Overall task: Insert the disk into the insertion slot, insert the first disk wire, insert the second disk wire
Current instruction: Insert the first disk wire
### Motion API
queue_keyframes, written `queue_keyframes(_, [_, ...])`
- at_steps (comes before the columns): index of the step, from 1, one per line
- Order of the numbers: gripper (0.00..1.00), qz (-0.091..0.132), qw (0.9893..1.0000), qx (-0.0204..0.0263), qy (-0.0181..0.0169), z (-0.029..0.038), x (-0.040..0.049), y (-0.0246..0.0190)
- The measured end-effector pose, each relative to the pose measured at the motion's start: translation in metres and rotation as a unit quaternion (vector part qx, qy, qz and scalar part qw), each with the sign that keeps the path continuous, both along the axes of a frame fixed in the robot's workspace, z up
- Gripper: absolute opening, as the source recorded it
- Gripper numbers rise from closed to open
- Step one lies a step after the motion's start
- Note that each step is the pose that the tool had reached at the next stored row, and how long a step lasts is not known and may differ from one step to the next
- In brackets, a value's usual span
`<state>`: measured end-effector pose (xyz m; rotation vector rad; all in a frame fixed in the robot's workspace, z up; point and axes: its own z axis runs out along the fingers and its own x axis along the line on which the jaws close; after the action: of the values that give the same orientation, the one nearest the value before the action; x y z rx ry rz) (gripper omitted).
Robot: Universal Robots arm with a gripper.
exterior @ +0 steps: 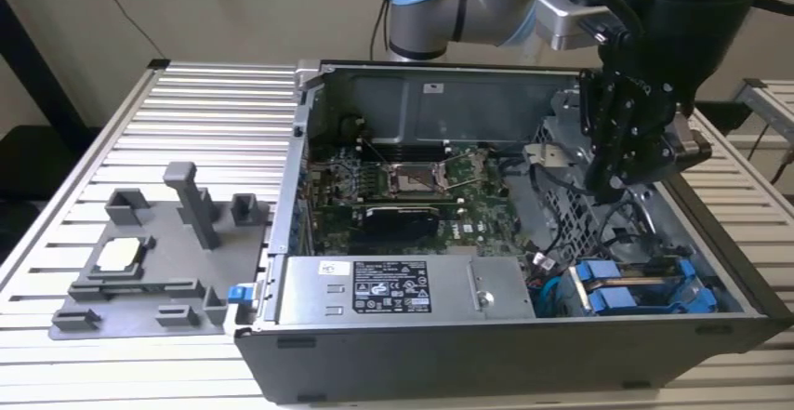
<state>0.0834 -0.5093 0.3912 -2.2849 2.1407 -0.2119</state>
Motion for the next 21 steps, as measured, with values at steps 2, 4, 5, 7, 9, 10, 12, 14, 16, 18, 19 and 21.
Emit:
queue_keyframes(2, [0.27,0.003,1.0,-0.0057,-0.0014,-0.0007,-0.0015,0.0001])
queue_keyframes(4, [0.27,0.004,1.0,-0.0076,-0.0034,-0.0021,-0.0049,0.0013])
queue_keyframes(5, [0.27,0.005,0.9999,-0.008,-0.0048,-0.0026,-0.0069,0.0023])
queue_keyframes(7, [0.27,0.005,0.9999,-0.0092,-0.0075,-0.0036,-0.0104,0.0039])
queue_keyframes(9, [0.27,0.008,0.9998,-0.0128,-0.01,-0.004,-0.0118,0.0051])
queue_keyframes(10, [0.27,0.01,0.9998,-0.0163,-0.0109,-0.0041,-0.0119,0.0058])
queue_keyframes(12, [0.27,0.016,0.9995,-0.0216,-0.014,-0.0045,-0.0121,0.0081])
queue_keyframes(14, [0.27,0.022,0.9993,-0.0227,-0.0188,-0.0047,-0.012,0.0104])
queue_keyframes(16, [0.27,0.027,0.9991,-0.0229,-0.0247,-0.0049,-0.0121,0.0125])
queue_keyframes(18, [0.27,0.028,0.999,-0.0232,-0.0266,-0.0051,-0.0121,0.0127])
queue_keyframes(19, [0.27,0.028,0.999,-0.0237,-0.0266,-0.0051,-0.0122,0.0127])
queue_keyframes(21, [0.27,0.028,0.9989,-0.0247,-0.0267,-0.0051,-0.0127,0.0127])
